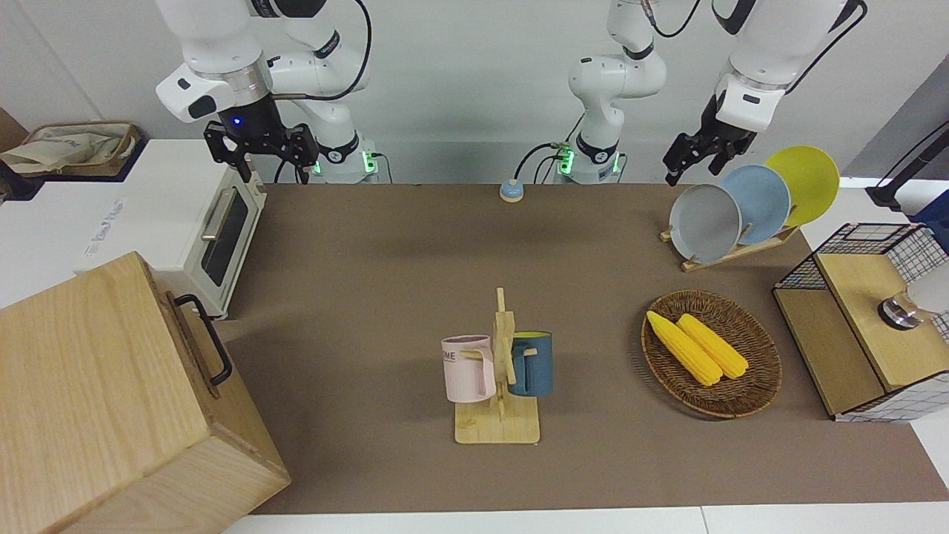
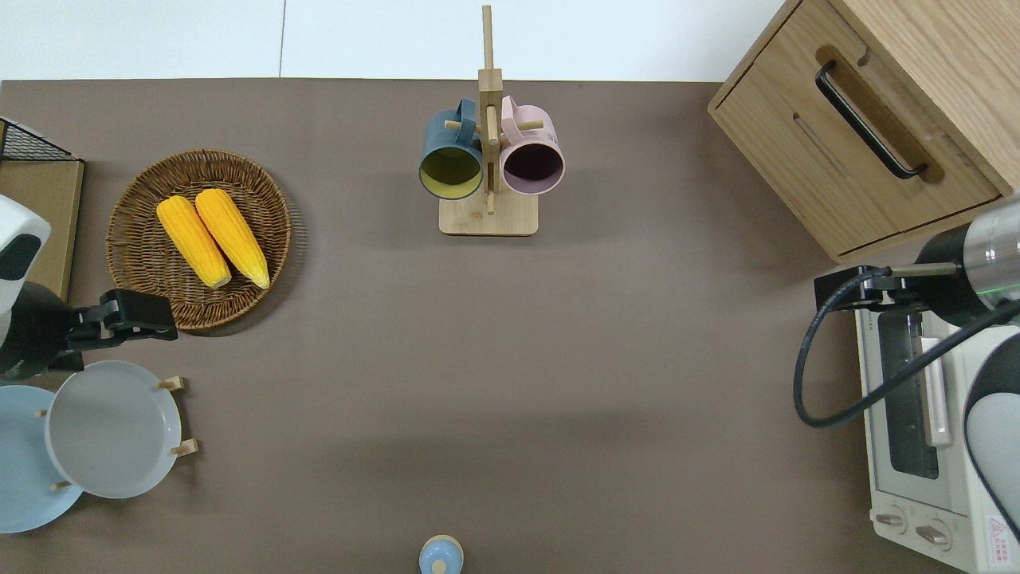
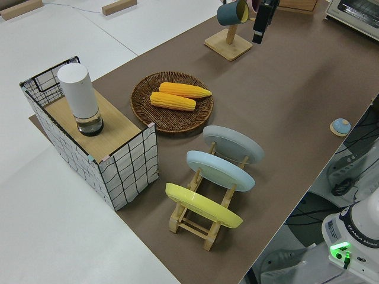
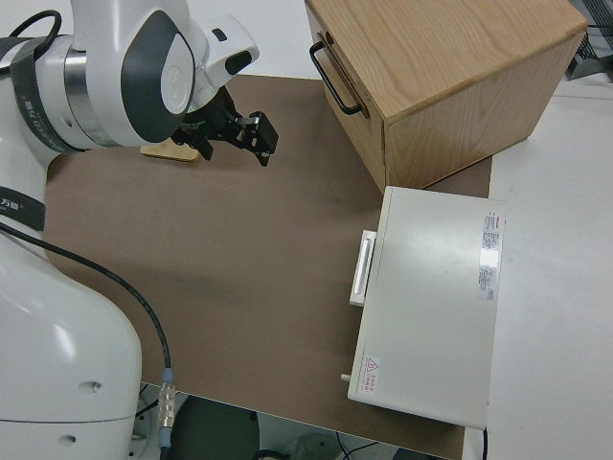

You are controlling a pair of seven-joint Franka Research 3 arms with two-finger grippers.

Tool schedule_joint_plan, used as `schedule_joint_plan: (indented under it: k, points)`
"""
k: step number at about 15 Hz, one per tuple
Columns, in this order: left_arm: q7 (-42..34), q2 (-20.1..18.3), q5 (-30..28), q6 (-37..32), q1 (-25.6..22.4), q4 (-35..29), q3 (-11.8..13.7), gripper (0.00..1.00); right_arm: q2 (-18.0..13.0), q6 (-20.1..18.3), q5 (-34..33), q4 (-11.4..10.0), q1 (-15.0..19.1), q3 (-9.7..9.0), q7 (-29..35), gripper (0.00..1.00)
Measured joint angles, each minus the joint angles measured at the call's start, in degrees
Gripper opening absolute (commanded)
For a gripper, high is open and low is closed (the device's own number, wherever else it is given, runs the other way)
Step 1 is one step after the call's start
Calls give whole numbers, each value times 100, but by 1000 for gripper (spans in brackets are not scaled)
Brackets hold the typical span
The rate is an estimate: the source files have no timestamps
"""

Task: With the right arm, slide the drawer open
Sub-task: 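Raise the right arm and swing the right gripper toward the wooden drawer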

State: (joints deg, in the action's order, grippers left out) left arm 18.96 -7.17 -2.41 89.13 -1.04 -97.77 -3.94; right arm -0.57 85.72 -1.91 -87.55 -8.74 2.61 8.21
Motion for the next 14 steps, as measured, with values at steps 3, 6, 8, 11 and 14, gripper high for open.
schedule_joint_plan:
  k: [3, 6, 8, 11, 14]
  points:
    - [0, 0, 0, 0, 0, 0, 0, 993, 7, 5, -328, -6, -40, -120, 0, 985]
    - [0, 0, 0, 0, 0, 0, 0, 993, 43, 105, -726, -92, -147, -328, 79, 983]
    - [0, 0, 0, 0, 0, 0, 0, 993, 68, 148, -1178, -184, -181, -545, 139, 983]
    - [0, 0, 0, 0, 0, 0, 0, 993, 92, 279, -1917, -419, -227, -913, 271, 983]
    - [0, 0, 0, 0, 0, 0, 0, 993, 117, 305, -2762, -660, -319, -1161, 387, 981]
